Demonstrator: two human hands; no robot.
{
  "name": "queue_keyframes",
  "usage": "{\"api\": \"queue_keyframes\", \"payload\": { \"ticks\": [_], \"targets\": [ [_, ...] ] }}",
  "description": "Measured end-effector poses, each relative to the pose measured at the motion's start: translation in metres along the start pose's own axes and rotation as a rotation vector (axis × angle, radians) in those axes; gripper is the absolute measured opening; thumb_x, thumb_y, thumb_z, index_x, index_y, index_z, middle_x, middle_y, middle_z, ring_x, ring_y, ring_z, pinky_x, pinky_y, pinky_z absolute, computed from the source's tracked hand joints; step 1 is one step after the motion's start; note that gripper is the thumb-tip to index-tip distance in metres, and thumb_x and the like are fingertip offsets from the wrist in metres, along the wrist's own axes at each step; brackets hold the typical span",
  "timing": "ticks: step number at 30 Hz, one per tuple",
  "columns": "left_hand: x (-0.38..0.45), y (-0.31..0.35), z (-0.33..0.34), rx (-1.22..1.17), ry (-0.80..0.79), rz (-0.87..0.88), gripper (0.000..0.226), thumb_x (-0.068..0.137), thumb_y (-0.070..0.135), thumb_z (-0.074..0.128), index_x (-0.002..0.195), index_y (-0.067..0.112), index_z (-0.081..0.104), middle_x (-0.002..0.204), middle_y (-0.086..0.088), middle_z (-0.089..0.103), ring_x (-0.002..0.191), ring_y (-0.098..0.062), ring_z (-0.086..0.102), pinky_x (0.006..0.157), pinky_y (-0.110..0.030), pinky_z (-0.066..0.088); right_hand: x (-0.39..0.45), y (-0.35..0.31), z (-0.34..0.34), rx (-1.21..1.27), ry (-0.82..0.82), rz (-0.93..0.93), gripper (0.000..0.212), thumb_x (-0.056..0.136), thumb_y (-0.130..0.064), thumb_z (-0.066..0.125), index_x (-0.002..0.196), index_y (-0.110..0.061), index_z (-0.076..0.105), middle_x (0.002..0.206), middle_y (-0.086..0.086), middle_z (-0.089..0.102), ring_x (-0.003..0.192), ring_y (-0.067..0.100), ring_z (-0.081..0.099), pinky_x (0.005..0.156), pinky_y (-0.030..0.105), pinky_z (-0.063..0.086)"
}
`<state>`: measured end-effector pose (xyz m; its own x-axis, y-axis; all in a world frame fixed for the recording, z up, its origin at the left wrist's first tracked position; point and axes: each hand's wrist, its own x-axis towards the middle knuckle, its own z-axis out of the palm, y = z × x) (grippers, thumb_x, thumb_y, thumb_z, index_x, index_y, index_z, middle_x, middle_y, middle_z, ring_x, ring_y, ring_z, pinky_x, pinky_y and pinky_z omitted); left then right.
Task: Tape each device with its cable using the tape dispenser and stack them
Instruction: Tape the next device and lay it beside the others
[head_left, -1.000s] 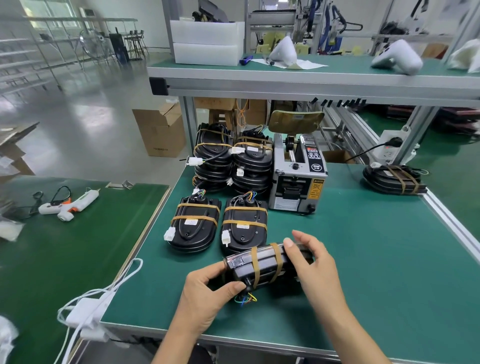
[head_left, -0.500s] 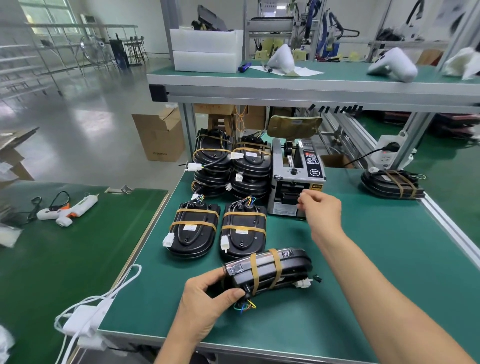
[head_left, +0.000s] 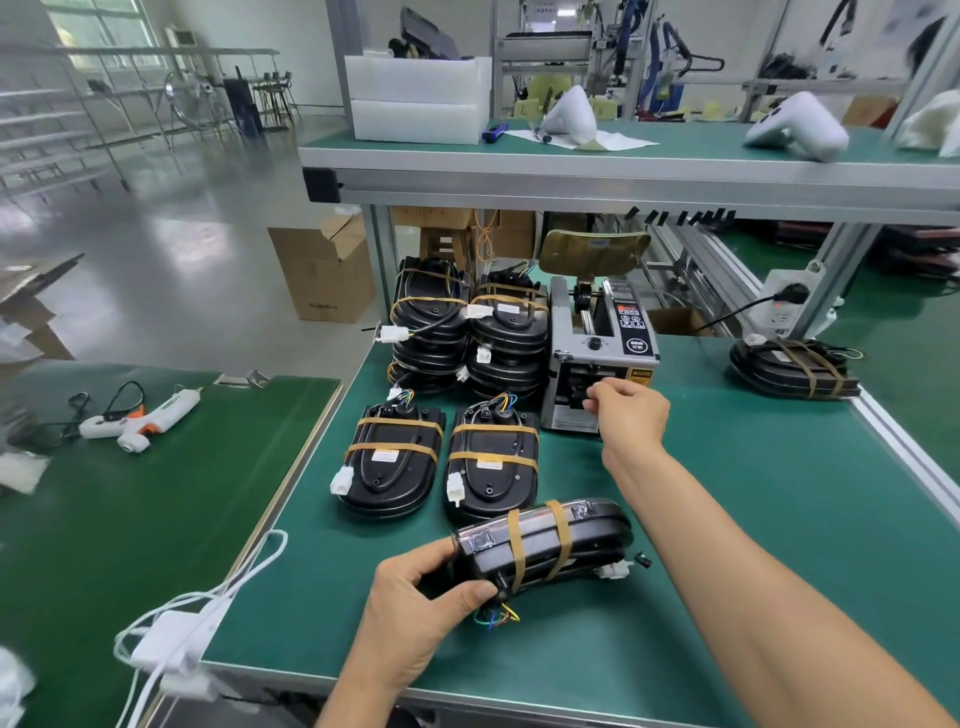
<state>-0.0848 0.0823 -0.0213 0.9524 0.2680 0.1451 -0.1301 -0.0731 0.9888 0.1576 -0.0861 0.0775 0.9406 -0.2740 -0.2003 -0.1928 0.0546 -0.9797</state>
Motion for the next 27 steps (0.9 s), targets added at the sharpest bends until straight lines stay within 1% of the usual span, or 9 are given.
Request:
{"api": "queue_keyframes", "payload": {
  "ticks": [4, 7, 10, 12, 16, 20, 21, 24, 27],
  "targets": [
    [0.0, 0.001, 0.0, -0.004, -0.001, -0.003, 0.052, 0.078, 0.053, 0.095, 0.125, 0.036, 0.08, 0.117, 0.002, 0.083, 0.114, -0.017, 0.078, 0.098, -0.027, 0.059, 0.001, -0.002, 0.005, 0.005, 0.033, 0.019, 0.011, 0.09, -0.006, 0.069, 0.086, -0.012, 0.078, 0.072, 0.0, 0.075, 0.074, 0.015, 0.074, 0.065, 0.026, 0.053],
    [-0.001, 0.002, 0.0, -0.01, -0.002, -0.008, 0.053, 0.077, 0.054, 0.095, 0.125, 0.037, 0.081, 0.117, 0.002, 0.083, 0.114, -0.017, 0.077, 0.099, -0.028, 0.059, 0.002, -0.004, 0.009, 0.025, 0.066, 0.038, 0.008, 0.088, -0.006, 0.072, 0.086, -0.011, 0.078, 0.063, -0.004, 0.072, 0.069, 0.014, 0.074, 0.06, 0.023, 0.051],
    [-0.001, 0.002, 0.0, -0.009, 0.001, -0.008, 0.053, 0.076, 0.054, 0.096, 0.124, 0.037, 0.081, 0.116, 0.002, 0.083, 0.114, -0.018, 0.078, 0.098, -0.027, 0.059, 0.001, -0.004, 0.011, 0.02, 0.093, 0.042, 0.008, 0.086, -0.008, 0.073, 0.082, -0.014, 0.077, 0.053, -0.008, 0.069, 0.06, 0.008, 0.072, 0.052, 0.019, 0.046],
    [-0.001, 0.002, 0.001, -0.012, 0.004, -0.008, 0.053, 0.075, 0.055, 0.096, 0.124, 0.037, 0.081, 0.117, 0.002, 0.083, 0.114, -0.018, 0.077, 0.098, -0.027, 0.059, 0.0, -0.004, 0.012, 0.018, 0.101, 0.042, 0.01, 0.085, -0.009, 0.073, 0.079, -0.016, 0.076, 0.05, -0.011, 0.068, 0.059, 0.007, 0.072, 0.05, 0.018, 0.044],
    [-0.001, 0.004, 0.0, -0.007, 0.001, 0.001, 0.052, 0.077, 0.054, 0.095, 0.124, 0.038, 0.081, 0.115, 0.003, 0.083, 0.112, -0.016, 0.078, 0.097, -0.024, 0.059, 0.001, -0.003, 0.014, 0.007, 0.113, 0.053, 0.012, 0.085, -0.01, 0.072, 0.077, -0.018, 0.076, 0.049, -0.016, 0.066, 0.066, 0.013, 0.075, 0.054, 0.021, 0.048],
    [-0.001, 0.007, 0.001, -0.008, 0.006, 0.011, 0.051, 0.077, 0.056, 0.094, 0.122, 0.038, 0.081, 0.114, 0.003, 0.083, 0.111, -0.015, 0.078, 0.096, -0.023, 0.058, 0.001, -0.003, 0.016, -0.01, 0.12, 0.051, 0.014, 0.085, -0.01, 0.071, 0.076, -0.019, 0.076, 0.049, -0.013, 0.066, 0.066, 0.012, 0.075, 0.061, 0.026, 0.055],
    [-0.002, 0.008, 0.001, -0.011, 0.006, 0.011, 0.051, 0.076, 0.056, 0.094, 0.122, 0.038, 0.081, 0.114, 0.003, 0.083, 0.111, -0.015, 0.078, 0.095, -0.023, 0.058, 0.0, -0.002, 0.016, -0.017, 0.12, 0.046, 0.014, 0.084, -0.01, 0.071, 0.075, -0.02, 0.076, 0.05, -0.012, 0.067, 0.067, 0.012, 0.075, 0.06, 0.026, 0.054],
    [-0.002, 0.01, 0.003, -0.036, -0.001, 0.011, 0.052, 0.076, 0.056, 0.095, 0.122, 0.037, 0.081, 0.114, 0.002, 0.083, 0.109, -0.013, 0.078, 0.094, -0.022, 0.059, -0.003, -0.003, 0.017, -0.052, 0.095, 0.032, 0.014, 0.084, -0.012, 0.069, 0.076, -0.021, 0.077, 0.054, -0.008, 0.07, 0.068, 0.01, 0.073, 0.054, 0.022, 0.043],
    [-0.003, 0.012, 0.003, -0.038, -0.006, 0.012, 0.051, 0.076, 0.056, 0.095, 0.122, 0.037, 0.082, 0.114, 0.001, 0.083, 0.108, -0.012, 0.078, 0.094, -0.022, 0.058, -0.009, -0.001, 0.013, -0.099, 0.003, 0.04, 0.018, 0.085, -0.007, 0.067, 0.072, -0.014, 0.076, 0.061, -0.001, 0.073, 0.066, 0.014, 0.073, 0.057, 0.023, 0.046]
  ]
}}
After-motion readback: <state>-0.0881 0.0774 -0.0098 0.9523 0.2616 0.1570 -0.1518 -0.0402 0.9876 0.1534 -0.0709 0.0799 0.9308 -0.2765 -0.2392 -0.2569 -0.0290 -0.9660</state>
